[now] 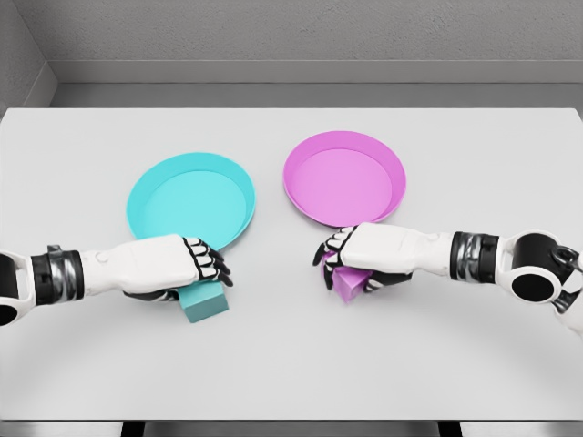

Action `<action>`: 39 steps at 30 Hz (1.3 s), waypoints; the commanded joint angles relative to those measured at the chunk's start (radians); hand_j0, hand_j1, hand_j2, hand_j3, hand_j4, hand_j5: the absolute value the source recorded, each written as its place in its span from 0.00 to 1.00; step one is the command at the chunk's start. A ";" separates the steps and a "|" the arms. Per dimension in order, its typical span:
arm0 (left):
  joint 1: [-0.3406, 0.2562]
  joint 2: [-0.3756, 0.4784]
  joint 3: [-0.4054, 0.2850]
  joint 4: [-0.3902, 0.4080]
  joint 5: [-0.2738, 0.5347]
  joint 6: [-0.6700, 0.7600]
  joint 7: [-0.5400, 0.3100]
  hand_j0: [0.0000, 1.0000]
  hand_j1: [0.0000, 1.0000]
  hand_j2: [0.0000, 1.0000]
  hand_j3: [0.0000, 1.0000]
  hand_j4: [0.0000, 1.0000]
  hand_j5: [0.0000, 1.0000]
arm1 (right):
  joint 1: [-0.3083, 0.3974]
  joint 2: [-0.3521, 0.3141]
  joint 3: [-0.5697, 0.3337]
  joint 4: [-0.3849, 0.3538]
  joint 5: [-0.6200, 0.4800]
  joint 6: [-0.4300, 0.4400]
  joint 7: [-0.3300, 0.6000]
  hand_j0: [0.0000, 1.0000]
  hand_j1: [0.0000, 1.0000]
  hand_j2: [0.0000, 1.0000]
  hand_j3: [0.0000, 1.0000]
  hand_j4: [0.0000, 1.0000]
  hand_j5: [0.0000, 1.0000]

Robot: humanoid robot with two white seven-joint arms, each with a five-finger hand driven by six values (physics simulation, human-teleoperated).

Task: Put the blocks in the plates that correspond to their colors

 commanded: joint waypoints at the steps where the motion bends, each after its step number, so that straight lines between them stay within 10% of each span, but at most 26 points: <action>1: -0.002 -0.001 -0.002 0.000 -0.003 -0.004 -0.008 0.63 0.63 0.63 0.63 0.63 0.63 | -0.002 0.001 -0.002 0.000 -0.003 0.000 0.006 0.45 0.45 0.45 0.45 0.45 0.45; 39: -0.041 0.062 0.004 0.011 0.247 -0.004 0.004 0.59 0.59 0.59 0.59 0.59 0.59 | -0.184 0.083 -0.022 0.052 0.002 0.169 0.021 0.44 0.44 0.44 0.44 0.44 0.44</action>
